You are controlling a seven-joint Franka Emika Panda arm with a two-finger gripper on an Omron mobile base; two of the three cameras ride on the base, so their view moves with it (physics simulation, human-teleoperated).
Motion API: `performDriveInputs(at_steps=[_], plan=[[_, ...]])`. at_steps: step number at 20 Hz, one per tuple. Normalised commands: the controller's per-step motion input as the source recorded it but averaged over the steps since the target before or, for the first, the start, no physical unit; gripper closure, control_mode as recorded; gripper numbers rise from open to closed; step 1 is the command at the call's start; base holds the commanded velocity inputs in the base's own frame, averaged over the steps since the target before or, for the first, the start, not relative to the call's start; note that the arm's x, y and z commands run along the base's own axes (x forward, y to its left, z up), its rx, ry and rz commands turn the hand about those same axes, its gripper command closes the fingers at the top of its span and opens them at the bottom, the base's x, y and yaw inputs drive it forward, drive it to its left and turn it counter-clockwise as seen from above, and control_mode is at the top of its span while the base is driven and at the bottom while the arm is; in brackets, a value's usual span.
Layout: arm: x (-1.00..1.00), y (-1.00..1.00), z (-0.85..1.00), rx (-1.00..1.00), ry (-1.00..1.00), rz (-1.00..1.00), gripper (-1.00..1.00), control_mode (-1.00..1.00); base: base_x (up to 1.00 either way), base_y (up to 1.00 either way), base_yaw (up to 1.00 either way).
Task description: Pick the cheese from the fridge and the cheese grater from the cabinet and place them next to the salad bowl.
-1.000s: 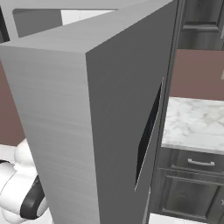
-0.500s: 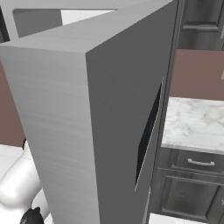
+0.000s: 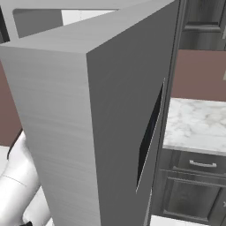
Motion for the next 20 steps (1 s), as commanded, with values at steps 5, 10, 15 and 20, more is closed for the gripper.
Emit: performDriveInputs(at_steps=[5, 10, 15, 20], plan=[[-0.42, 0.19, 0.11, -0.02, 0.10, -0.20, 1.00, -1.00, 0.00, 0.00, 0.00], [-0.74, 0.35, 0.07, 0.00, -0.02, -0.05, 1.00, -1.00, 0.00, 0.00, 0.00], [-0.75, 0.24, 0.02, 0.00, -0.06, 0.06, 1.00, -1.00, 0.00, 0.00, 0.00], [-0.44, 0.05, 0.26, 0.00, 0.00, 0.17, 1.00, -1.00, 0.00, 0.00, 0.00]])
